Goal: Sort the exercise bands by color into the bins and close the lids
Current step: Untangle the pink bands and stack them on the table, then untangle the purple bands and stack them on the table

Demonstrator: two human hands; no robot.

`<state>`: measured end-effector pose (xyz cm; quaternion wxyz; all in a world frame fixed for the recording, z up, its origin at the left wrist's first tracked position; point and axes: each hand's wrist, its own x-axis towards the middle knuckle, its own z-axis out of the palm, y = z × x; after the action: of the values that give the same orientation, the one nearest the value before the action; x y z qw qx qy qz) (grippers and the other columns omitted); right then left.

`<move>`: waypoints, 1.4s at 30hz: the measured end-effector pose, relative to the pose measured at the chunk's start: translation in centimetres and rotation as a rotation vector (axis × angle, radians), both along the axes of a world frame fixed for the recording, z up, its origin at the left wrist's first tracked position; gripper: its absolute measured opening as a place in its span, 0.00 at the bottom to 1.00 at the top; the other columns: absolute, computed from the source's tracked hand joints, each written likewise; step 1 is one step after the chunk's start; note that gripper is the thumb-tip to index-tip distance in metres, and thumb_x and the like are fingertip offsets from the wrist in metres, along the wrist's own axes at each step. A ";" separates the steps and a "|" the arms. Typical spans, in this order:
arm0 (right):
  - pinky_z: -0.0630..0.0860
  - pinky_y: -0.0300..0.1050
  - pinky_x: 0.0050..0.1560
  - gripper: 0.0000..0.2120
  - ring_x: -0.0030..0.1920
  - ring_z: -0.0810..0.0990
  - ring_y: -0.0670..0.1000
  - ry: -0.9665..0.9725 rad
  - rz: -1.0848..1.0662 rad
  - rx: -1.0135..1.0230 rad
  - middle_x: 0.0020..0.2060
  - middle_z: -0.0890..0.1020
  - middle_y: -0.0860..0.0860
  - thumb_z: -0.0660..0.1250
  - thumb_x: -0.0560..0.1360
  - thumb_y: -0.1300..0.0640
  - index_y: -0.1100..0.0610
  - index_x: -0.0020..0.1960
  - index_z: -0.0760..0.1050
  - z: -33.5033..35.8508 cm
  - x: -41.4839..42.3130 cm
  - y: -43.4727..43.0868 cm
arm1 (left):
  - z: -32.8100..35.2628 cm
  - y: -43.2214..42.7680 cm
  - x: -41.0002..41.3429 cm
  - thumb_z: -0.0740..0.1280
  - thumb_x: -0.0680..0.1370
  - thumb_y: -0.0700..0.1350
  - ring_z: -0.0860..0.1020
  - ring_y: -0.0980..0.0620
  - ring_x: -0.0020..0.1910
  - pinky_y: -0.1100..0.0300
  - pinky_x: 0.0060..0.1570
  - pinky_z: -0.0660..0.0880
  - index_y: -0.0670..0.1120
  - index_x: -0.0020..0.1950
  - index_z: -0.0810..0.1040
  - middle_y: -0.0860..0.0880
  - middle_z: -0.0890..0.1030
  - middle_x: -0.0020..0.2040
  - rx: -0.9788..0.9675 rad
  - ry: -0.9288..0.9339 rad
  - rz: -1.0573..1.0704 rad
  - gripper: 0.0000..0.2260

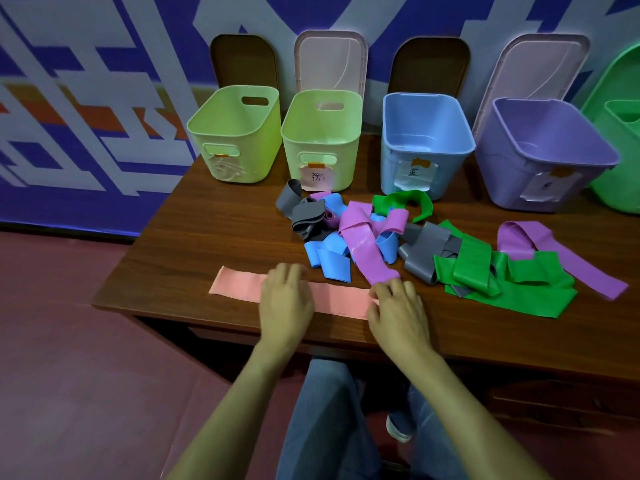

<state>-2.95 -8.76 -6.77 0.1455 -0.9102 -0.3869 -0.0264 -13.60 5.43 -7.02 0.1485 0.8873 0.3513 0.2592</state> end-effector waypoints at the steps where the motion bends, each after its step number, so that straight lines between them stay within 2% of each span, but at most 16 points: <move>1: 0.75 0.49 0.41 0.10 0.44 0.76 0.56 -0.009 0.009 0.019 0.42 0.78 0.54 0.73 0.65 0.61 0.58 0.46 0.79 -0.1 0.0 0.1 | -0.1 -0.8 0.5 0.66 0.70 0.37 0.75 0.42 0.39 0.51 0.40 0.71 0.41 0.46 0.78 0.44 0.77 0.42 0.005 0.006 -0.050 0.06; 2: 0.75 0.49 0.38 0.11 0.42 0.77 0.56 -0.020 0.022 0.029 0.40 0.78 0.54 0.75 0.62 0.61 0.57 0.43 0.79 -0.3 0.0 0.2 | -0.3 -1.5 0.9 0.65 0.70 0.40 0.74 0.43 0.39 0.52 0.39 0.70 0.42 0.44 0.78 0.45 0.77 0.41 0.014 0.019 -0.091 0.05; 4: 0.75 0.50 0.39 0.12 0.42 0.77 0.57 -0.013 0.036 0.031 0.40 0.78 0.54 0.74 0.62 0.61 0.57 0.44 0.79 -0.6 0.1 0.2 | -0.8 -2.4 1.5 0.63 0.72 0.45 0.75 0.44 0.42 0.53 0.41 0.69 0.44 0.44 0.78 0.46 0.77 0.43 0.013 0.091 -0.145 0.07; 9: 0.69 0.49 0.55 0.16 0.58 0.71 0.56 0.066 0.117 -0.020 0.56 0.75 0.52 0.62 0.75 0.57 0.55 0.62 0.74 -0.3 0.7 -0.5 | -0.2 -3.2 2.5 0.62 0.75 0.45 0.70 0.44 0.55 0.53 0.53 0.66 0.43 0.55 0.75 0.45 0.74 0.54 -0.035 0.332 -0.120 0.11; 12: 0.69 0.48 0.56 0.14 0.57 0.72 0.56 0.154 0.182 0.102 0.55 0.75 0.53 0.63 0.74 0.61 0.56 0.60 0.76 0.7 1.9 -1.5 | 1.2 -3.4 4.1 0.61 0.73 0.43 0.70 0.43 0.57 0.54 0.53 0.65 0.45 0.56 0.74 0.45 0.74 0.55 -0.014 0.458 -0.126 0.12; 16: 0.71 0.50 0.55 0.09 0.52 0.75 0.59 0.145 0.060 0.236 0.49 0.78 0.56 0.67 0.72 0.63 0.59 0.52 0.78 2.2 5.8 -4.1 | 2.9 -5.7 7.6 0.62 0.74 0.41 0.73 0.39 0.52 0.51 0.48 0.68 0.42 0.53 0.76 0.41 0.75 0.52 -0.061 0.323 -0.255 0.10; 21: 0.71 0.52 0.56 0.10 0.53 0.75 0.62 0.123 -0.159 0.293 0.50 0.78 0.59 0.67 0.71 0.64 0.61 0.53 0.78 3.4 11.8 -7.7 | 4.4 -9.2 13.4 0.62 0.76 0.42 0.73 0.39 0.54 0.49 0.44 0.72 0.40 0.53 0.75 0.41 0.74 0.53 -0.131 0.206 -0.413 0.09; 26: 0.66 0.52 0.62 0.21 0.60 0.70 0.62 0.235 -0.290 0.142 0.57 0.74 0.61 0.69 0.72 0.55 0.60 0.62 0.72 2.7 15.3 -9.8 | 4.1 -10.8 18.0 0.63 0.76 0.44 0.71 0.40 0.60 0.50 0.54 0.69 0.42 0.60 0.74 0.40 0.73 0.58 -0.127 0.316 -0.490 0.14; 29: 0.64 0.50 0.64 0.29 0.64 0.68 0.61 0.346 -0.263 0.075 0.62 0.71 0.58 0.69 0.72 0.51 0.57 0.70 0.66 1.7 15.7 -10.3 | 2.8 -11.3 19.5 0.64 0.76 0.48 0.69 0.40 0.62 0.51 0.58 0.67 0.44 0.66 0.70 0.42 0.71 0.62 -0.119 0.424 -0.552 0.20; 31: 0.64 0.49 0.65 0.29 0.65 0.67 0.59 0.340 -0.248 0.046 0.64 0.70 0.55 0.68 0.73 0.50 0.53 0.71 0.64 0.8 15.6 -10.5 | 1.9 -11.5 20.0 0.64 0.76 0.52 0.68 0.42 0.64 0.52 0.60 0.66 0.47 0.70 0.67 0.44 0.69 0.65 -0.109 0.494 -0.552 0.23; 35: 0.66 0.48 0.63 0.22 0.62 0.70 0.57 0.249 -0.267 0.075 0.61 0.74 0.53 0.67 0.74 0.52 0.51 0.67 0.70 -0.1 16.0 -10.9 | 1.2 -12.1 20.5 0.64 0.76 0.58 0.65 0.43 0.66 0.50 0.62 0.64 0.49 0.71 0.64 0.45 0.68 0.66 -0.151 0.492 -0.479 0.27; 38: 0.72 0.46 0.56 0.16 0.55 0.76 0.56 0.431 -0.321 0.281 0.55 0.77 0.55 0.69 0.73 0.57 0.56 0.60 0.75 0.5 17.7 -11.2 | 1.2 -12.9 21.0 0.64 0.73 0.63 0.65 0.43 0.65 0.49 0.61 0.64 0.50 0.68 0.66 0.46 0.68 0.63 -0.146 0.473 -0.424 0.29; 40: 0.74 0.44 0.52 0.14 0.50 0.79 0.53 0.543 -0.336 0.359 0.51 0.79 0.54 0.70 0.73 0.58 0.58 0.58 0.76 1.2 18.6 -11.4 | 0.9 -13.3 21.3 0.64 0.73 0.64 0.64 0.44 0.65 0.48 0.60 0.64 0.50 0.68 0.67 0.46 0.67 0.63 -0.115 0.486 -0.385 0.28; 42: 0.74 0.44 0.52 0.11 0.49 0.78 0.52 0.480 -0.378 0.432 0.50 0.80 0.54 0.69 0.74 0.58 0.58 0.55 0.77 1.4 19.6 -11.6 | 0.6 -13.7 21.5 0.63 0.74 0.62 0.63 0.44 0.65 0.47 0.61 0.62 0.51 0.68 0.66 0.45 0.66 0.63 -0.079 0.490 -0.355 0.26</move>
<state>16.63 -20.40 -5.34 0.4135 -0.8941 -0.1522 0.0805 7.94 -8.28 -6.44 0.1365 0.9645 0.2258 -0.0064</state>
